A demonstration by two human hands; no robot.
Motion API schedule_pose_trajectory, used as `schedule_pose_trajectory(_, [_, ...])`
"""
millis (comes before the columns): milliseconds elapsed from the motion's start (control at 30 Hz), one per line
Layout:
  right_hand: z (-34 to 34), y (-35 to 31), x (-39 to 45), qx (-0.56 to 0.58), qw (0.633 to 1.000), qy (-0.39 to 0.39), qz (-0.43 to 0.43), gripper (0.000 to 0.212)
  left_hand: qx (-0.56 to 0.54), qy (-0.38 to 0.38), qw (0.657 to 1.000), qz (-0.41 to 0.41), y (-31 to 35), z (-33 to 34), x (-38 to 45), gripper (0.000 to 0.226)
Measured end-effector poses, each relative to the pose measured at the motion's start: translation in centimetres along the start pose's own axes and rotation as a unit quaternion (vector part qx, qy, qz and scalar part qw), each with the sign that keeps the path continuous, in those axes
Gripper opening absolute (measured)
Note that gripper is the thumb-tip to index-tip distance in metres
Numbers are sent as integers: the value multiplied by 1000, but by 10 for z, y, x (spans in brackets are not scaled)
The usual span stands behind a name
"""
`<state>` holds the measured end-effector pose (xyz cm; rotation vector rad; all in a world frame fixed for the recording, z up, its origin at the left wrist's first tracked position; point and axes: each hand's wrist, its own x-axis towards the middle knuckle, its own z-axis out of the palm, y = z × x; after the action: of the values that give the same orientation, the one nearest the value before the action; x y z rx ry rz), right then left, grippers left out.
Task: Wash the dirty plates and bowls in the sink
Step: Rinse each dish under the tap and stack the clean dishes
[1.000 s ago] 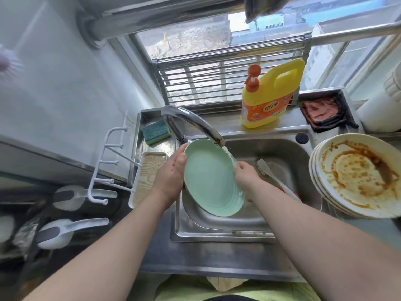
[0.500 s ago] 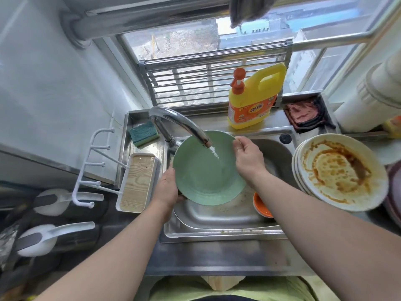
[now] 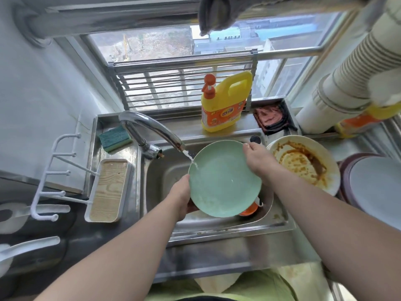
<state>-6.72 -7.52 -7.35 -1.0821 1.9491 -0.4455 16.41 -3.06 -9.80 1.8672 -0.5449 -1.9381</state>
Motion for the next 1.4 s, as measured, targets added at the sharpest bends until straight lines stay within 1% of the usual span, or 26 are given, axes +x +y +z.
schedule_pose_trajectory(100, [-3,5,4,-14,997,-22,71,49,12,-8,1000,-28,-3,-1,6,28])
schedule_pose_trajectory(167, [2,9,5,-21,992,-43,118,52,23,4,999,-33,-3,-9,9,27])
schedule_pose_trajectory(267, [19,17,-8,32,982,-57,177,54,63,32,997,-20,7,-26,8,17])
schedule_pose_trajectory(300, [27,22,-13,60,977,-76,191,54,78,43,996,-10,13,-31,6,16])
schedule_pose_trajectory(367, [49,36,-14,135,963,-103,212,51,112,56,992,27,25,-40,5,17])
schedule_pose_trajectory(433, [68,38,-19,190,952,-101,217,43,151,74,982,84,35,-51,8,24])
schedule_pose_trajectory(533, [93,33,-18,234,946,-114,191,47,222,116,956,152,45,-67,3,37])
schedule_pose_trajectory(567, [98,27,-18,254,941,-117,192,44,246,129,944,177,47,-72,0,40])
schedule_pose_trajectory(633, [107,14,-18,312,923,-123,189,39,271,142,929,209,49,-82,-2,36])
schedule_pose_trajectory(667, [109,4,-21,336,915,-121,188,41,268,139,928,219,48,-86,-2,33])
schedule_pose_trajectory(733, [114,-7,-20,372,905,-112,175,43,248,146,929,233,45,-93,0,43])
schedule_pose_trajectory(767, [114,-14,-22,385,902,-110,158,38,229,152,934,227,43,-94,-1,43])
schedule_pose_trajectory(833, [113,-24,-26,380,913,-87,121,25,192,160,942,225,37,-96,1,36])
schedule_pose_trajectory(867, [110,-27,-27,365,923,-69,100,23,177,158,949,207,33,-98,4,35])
schedule_pose_trajectory(900, [107,-29,-28,357,930,-55,74,26,152,151,959,184,30,-97,6,39])
schedule_pose_trajectory(967, [100,-30,-29,330,943,-30,34,31,58,120,983,123,20,-94,17,60])
schedule_pose_trajectory(1000, [94,-29,-30,313,949,-23,18,31,5,93,991,97,14,-92,24,61])
schedule_pose_trajectory(1033, [89,-26,-30,300,954,-20,5,31,-40,70,994,75,11,-86,26,55])
schedule_pose_trajectory(1100, [75,-21,-31,281,960,-10,-8,31,-88,48,994,42,10,-71,23,46])
schedule_pose_trajectory(1200, [52,-15,-34,265,964,-7,-13,29,-107,20,994,30,8,-46,18,44])
schedule_pose_trajectory(1267, [35,-13,-38,267,964,-3,-5,30,-103,21,994,19,7,-32,18,43])
schedule_pose_trajectory(1333, [20,-8,-40,269,963,-1,0,30,-98,6,995,6,8,-19,22,51])
schedule_pose_trajectory(1400, [6,-5,-44,248,969,6,-16,30,-97,-4,995,-1,11,-7,24,56])
